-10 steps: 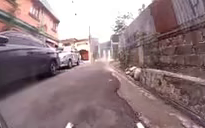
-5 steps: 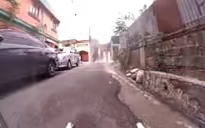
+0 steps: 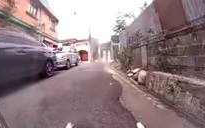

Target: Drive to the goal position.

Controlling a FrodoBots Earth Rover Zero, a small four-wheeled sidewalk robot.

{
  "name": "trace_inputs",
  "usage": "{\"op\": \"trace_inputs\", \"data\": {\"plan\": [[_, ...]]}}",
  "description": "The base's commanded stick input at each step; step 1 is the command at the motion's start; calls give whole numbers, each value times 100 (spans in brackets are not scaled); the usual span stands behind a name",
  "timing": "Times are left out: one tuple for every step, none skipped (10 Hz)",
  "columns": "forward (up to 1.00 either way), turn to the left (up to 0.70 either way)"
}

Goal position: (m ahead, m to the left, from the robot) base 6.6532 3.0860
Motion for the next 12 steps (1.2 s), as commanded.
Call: {"op": "trace_inputs", "data": {"plan": [[36, 0], [36, 0], [36, 0], [36, 0], [36, 0], [36, 0], [35, 0], [35, 0], [35, 0], [35, 0], [35, 0], [35, 0]]}}
